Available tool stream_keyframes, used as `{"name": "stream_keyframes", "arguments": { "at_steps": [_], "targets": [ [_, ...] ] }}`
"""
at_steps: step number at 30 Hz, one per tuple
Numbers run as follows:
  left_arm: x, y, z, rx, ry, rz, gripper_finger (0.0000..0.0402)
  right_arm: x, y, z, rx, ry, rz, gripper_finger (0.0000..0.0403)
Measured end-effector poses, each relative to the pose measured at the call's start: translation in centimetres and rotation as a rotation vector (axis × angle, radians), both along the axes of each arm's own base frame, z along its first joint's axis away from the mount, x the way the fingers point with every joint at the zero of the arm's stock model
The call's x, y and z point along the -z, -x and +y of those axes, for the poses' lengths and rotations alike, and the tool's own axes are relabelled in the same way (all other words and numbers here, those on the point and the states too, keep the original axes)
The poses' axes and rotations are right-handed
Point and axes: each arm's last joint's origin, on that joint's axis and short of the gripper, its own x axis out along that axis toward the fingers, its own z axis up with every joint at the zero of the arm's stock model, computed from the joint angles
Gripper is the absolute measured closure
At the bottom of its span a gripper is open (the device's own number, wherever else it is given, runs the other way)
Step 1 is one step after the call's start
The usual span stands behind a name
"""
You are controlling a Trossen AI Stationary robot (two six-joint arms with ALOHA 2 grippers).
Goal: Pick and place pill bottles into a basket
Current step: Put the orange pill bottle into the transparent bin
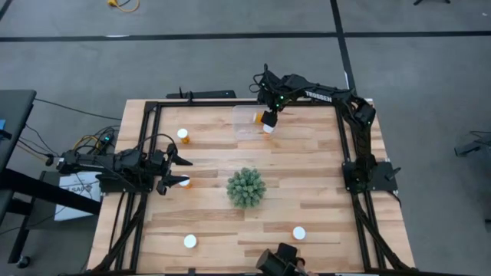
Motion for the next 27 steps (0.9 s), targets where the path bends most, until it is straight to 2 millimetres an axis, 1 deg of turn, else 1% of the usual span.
{"name": "stream_keyframes", "arguments": {
  "at_steps": [13, 18, 23, 27],
  "targets": [
    [0.0, 0.0, 0.0, 0.000, 0.000, 0.000, 0.0148, 0.0, 0.0, 0.0, -0.005, 0.024, 0.014, 0.0136],
    [0.0, 0.0, 0.0, 0.000, 0.000, 0.001, 0.0148, -0.1, -0.3, 0.5, -0.041, 0.033, 0.015, 0.0136],
    [0.0, 0.0, 0.0, 0.000, 0.000, 0.000, 0.0148, -0.9, -1.0, 1.5, -0.070, 0.041, 0.004, 0.0136],
    [0.0, 0.0, 0.0, 0.000, 0.000, 0.000, 0.0148, -2.4, -1.9, 2.3, -0.080, 0.048, -0.023, 0.0136]
  ]
}}
